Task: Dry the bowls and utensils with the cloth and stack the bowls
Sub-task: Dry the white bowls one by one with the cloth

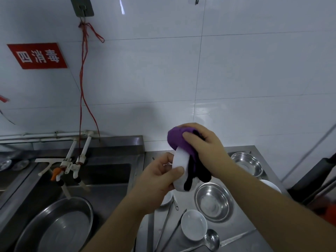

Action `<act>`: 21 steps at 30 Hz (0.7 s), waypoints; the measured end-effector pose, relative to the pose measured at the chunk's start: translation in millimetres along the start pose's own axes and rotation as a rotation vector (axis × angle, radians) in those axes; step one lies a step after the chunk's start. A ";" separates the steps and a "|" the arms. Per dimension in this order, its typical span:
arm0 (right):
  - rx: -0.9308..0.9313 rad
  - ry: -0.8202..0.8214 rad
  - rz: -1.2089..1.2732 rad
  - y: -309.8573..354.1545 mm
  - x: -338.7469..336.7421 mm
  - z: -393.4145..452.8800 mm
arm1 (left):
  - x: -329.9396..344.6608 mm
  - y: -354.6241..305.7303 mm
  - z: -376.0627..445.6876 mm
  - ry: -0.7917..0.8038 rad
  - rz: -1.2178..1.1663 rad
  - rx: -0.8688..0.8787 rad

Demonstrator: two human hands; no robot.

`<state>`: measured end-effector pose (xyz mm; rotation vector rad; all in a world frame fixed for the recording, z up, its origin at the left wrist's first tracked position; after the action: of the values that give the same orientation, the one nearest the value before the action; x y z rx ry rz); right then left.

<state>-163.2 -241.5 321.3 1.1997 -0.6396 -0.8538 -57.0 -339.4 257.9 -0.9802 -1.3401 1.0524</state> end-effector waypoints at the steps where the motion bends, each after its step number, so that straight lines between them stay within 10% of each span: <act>1: 0.116 -0.061 0.137 -12.2 -6.8 2.4 | 0.3 -0.5 0.0 -0.012 0.006 0.016; 6: 0.587 -0.215 0.576 -64.8 -13.0 -13.9 | 2.4 -10.3 -1.7 -0.062 0.141 0.129; 12: 0.629 -0.167 0.878 -88.2 7.4 -26.1 | 14.2 -19.2 2.3 -0.072 0.238 0.214; 21: 0.677 -0.241 0.642 -89.4 -18.5 -20.8 | -3.6 -14.8 21.8 -0.079 0.013 -0.044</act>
<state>-176.3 -226.5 229.8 1.3621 -1.4946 -0.2236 -78.3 -347.7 271.5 -0.9896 -1.4283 1.0854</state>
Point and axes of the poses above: each hand's wrist, its own z-axis towards the middle knuckle, its own x-axis out of the palm, y = z × x, the point moved 9 cm from there along z, towards the middle knuckle, and after that the axes turned 4 degrees about z, right-handed, at the moved point
